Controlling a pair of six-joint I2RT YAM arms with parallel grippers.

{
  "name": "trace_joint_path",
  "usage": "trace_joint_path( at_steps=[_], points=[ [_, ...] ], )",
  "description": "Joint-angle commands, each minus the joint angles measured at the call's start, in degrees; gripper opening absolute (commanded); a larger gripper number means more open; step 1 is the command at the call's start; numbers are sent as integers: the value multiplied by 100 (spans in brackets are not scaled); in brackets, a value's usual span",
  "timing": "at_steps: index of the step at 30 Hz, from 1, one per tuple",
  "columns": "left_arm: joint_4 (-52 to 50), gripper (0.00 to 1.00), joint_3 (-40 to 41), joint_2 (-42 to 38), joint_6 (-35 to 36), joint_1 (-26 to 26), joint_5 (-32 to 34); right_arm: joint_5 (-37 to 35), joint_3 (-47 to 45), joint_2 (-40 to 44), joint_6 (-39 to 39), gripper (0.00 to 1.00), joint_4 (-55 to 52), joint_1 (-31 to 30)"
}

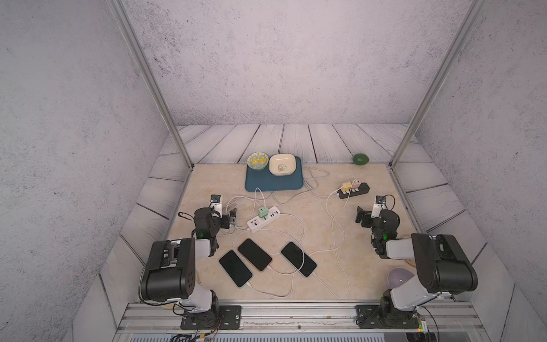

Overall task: Unplug the charging cable from the phone
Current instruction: Pick up the phone at the center of the board.

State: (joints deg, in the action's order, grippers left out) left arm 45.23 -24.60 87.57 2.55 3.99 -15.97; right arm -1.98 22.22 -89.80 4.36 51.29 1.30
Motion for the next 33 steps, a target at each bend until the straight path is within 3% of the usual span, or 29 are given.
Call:
trace_joint_path(
  at_steps=[1, 20, 25, 33],
  points=[
    [48, 98, -54, -21, 26, -29, -56, 58, 116, -10, -27, 99, -31, -16],
    [55, 98, -47, -28, 27, -21, -48, 165, 174, 62, -65, 99, -137, -11],
    [-45, 98, -97, -49, -56, -18, 124, 371, 742, 625, -319, 99, -1616, -149],
    [-1468, 98, -623, -572, -47, 7, 134, 860, 1484, 1359, -743, 99, -3848, -1027]
  ],
)
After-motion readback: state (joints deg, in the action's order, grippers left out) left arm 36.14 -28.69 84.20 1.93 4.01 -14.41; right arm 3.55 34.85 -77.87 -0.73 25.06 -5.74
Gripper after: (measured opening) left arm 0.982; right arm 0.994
